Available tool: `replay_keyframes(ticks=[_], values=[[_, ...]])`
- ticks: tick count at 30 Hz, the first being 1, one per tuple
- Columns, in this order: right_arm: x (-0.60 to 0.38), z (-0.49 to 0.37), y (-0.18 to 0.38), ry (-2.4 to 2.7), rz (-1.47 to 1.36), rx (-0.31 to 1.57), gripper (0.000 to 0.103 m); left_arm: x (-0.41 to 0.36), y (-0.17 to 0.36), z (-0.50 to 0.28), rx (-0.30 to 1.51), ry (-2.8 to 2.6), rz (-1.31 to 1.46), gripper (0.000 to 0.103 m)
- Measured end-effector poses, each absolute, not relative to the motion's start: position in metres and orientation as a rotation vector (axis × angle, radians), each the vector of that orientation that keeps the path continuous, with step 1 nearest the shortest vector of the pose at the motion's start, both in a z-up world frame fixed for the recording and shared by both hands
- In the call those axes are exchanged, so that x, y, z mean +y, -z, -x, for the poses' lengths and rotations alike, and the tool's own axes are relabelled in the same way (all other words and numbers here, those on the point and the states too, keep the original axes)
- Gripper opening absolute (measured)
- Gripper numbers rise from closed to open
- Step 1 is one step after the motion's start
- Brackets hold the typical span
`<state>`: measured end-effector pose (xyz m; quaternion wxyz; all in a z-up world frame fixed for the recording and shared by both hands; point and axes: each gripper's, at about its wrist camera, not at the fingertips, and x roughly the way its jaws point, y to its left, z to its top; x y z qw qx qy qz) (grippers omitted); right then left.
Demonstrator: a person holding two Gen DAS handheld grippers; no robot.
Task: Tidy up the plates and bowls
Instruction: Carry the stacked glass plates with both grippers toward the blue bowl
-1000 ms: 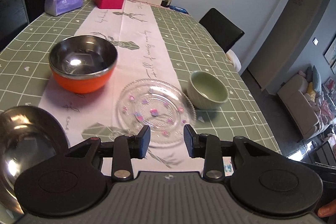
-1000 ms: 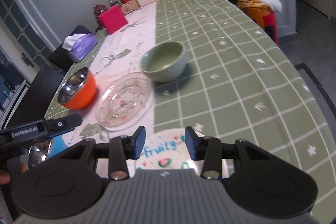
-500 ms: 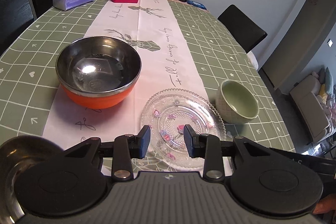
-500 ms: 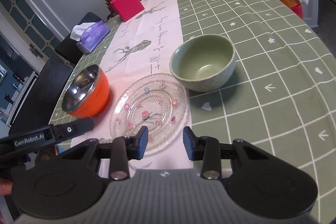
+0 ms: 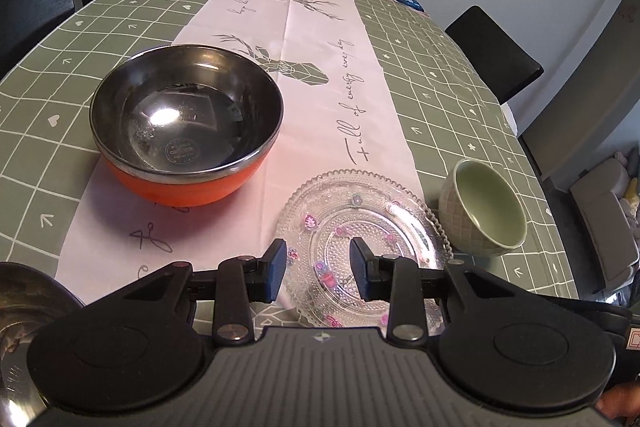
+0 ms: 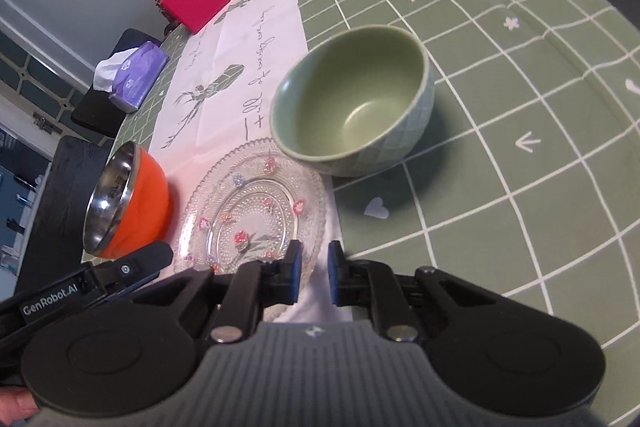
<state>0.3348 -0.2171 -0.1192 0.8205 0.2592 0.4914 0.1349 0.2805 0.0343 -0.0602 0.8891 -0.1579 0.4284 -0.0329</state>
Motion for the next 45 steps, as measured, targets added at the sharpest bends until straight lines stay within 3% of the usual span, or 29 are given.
replay_keyframes(ticks=[12,17,23,26,45], values=[[-0.225,-0.325,0.108,-0.237,-0.488,1.082,0.003,0.027,0.065,-0.277,0.896,0.087,0.277,0.039],[-0.236,-0.323,0.109,-0.222,-0.487,1.074,0.002,0.021,0.077,-0.278,0.946,0.118,0.267,0.023],[-0.238,-0.323,0.111,-0.235,-0.506,1.078,0.004,0.019,0.084,-0.276,0.969,0.126,0.251,0.017],[-0.239,-0.323,0.113,-0.238,-0.516,1.076,0.007,0.020,0.085,-0.276,0.968,0.130,0.255,0.016],[-0.239,-0.316,0.102,-0.275,-0.526,1.049,0.006,0.018,0.068,-0.259,0.938,0.133,0.220,0.015]])
